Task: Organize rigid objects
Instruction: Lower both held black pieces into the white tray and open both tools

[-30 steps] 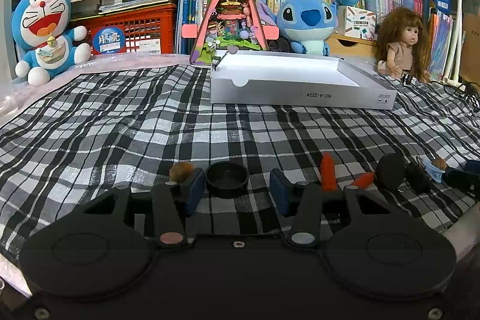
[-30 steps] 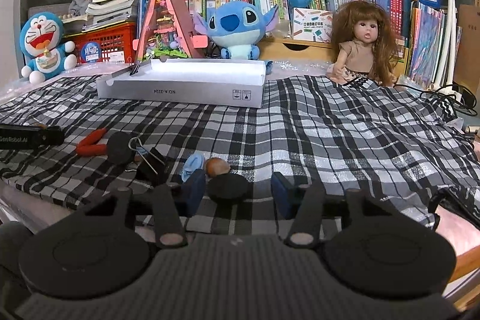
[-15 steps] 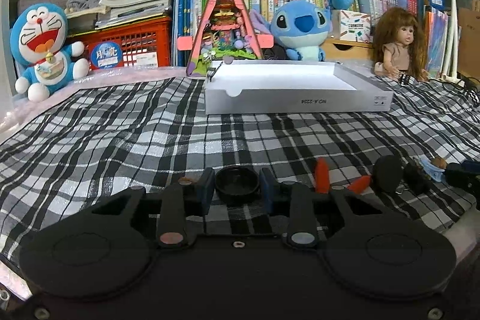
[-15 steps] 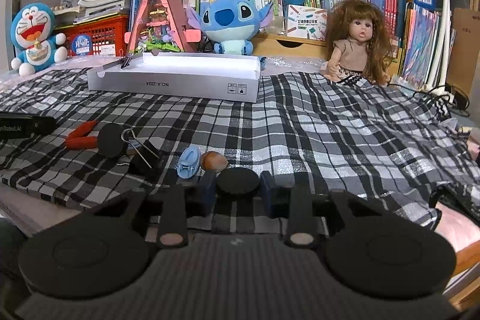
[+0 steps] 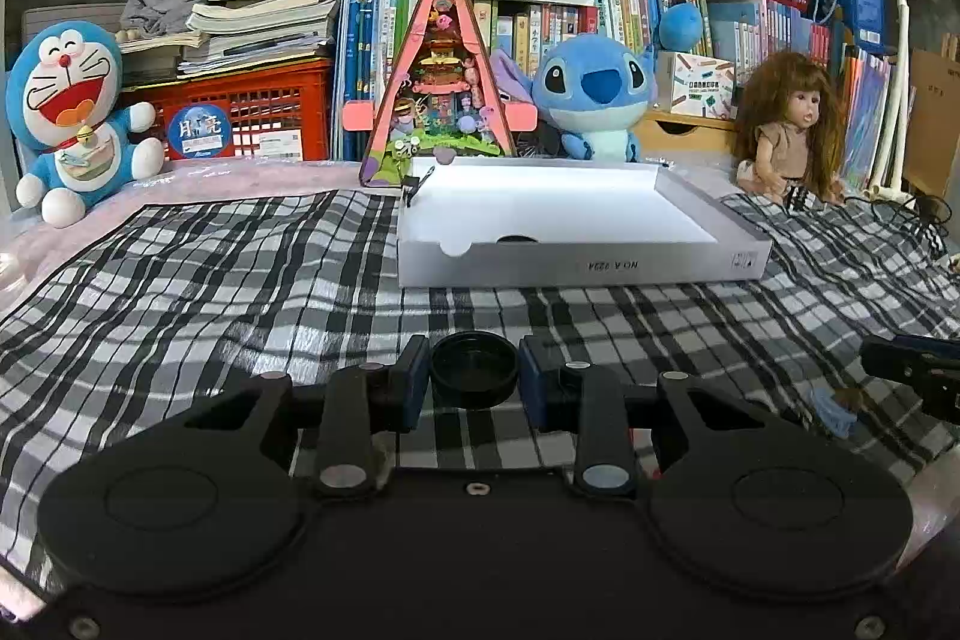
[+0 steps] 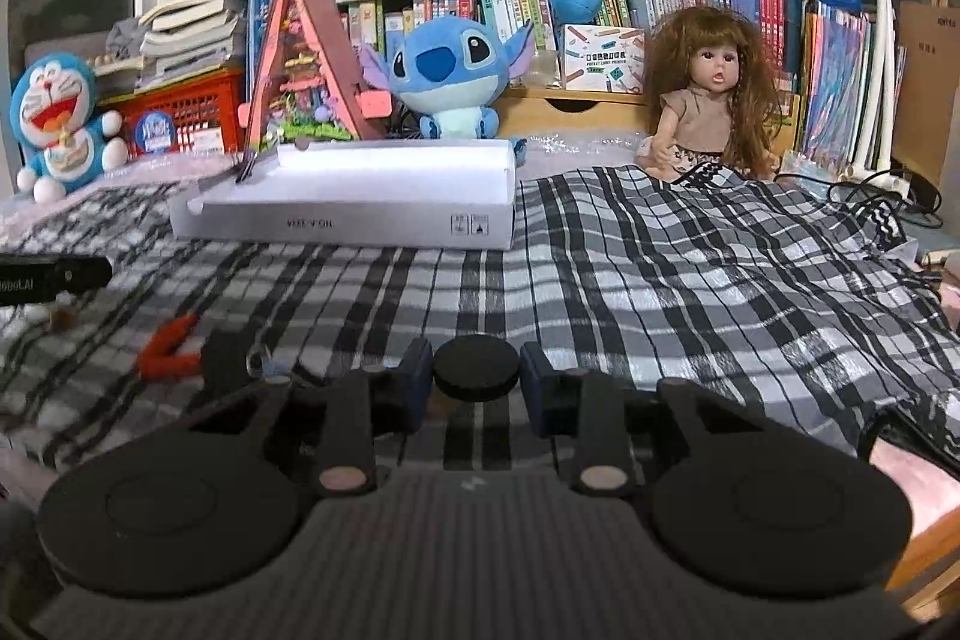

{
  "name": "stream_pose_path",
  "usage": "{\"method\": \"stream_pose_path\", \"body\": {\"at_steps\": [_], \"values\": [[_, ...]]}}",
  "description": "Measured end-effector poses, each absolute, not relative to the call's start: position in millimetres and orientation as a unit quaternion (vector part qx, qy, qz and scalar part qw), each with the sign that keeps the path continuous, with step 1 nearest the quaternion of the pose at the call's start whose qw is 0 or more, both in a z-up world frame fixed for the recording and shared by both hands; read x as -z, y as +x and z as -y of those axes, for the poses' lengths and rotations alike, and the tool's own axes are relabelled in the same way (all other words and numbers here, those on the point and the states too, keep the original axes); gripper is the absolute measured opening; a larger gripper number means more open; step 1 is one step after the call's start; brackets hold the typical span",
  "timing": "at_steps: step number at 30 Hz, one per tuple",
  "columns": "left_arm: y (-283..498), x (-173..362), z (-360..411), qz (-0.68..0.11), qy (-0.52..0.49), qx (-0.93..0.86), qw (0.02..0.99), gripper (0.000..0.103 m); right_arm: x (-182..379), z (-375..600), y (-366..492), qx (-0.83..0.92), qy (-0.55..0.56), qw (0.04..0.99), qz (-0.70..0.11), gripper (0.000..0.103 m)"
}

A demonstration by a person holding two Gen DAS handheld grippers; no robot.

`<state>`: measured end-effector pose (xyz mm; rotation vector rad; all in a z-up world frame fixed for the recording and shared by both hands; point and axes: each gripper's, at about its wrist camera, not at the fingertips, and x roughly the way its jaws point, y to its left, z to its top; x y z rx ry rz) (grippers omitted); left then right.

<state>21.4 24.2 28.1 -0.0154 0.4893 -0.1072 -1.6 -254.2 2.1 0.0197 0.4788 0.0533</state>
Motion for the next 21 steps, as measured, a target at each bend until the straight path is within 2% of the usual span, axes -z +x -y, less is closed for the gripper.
{"method": "stream_pose_path", "body": {"at_steps": [21], "values": [[122.9,-82.6,-27.3,-0.283,-0.05,0.082,0.954,0.03,-49.1,260.4,97.1,-0.034,0.071,0.96,-0.269,0.037]]}}
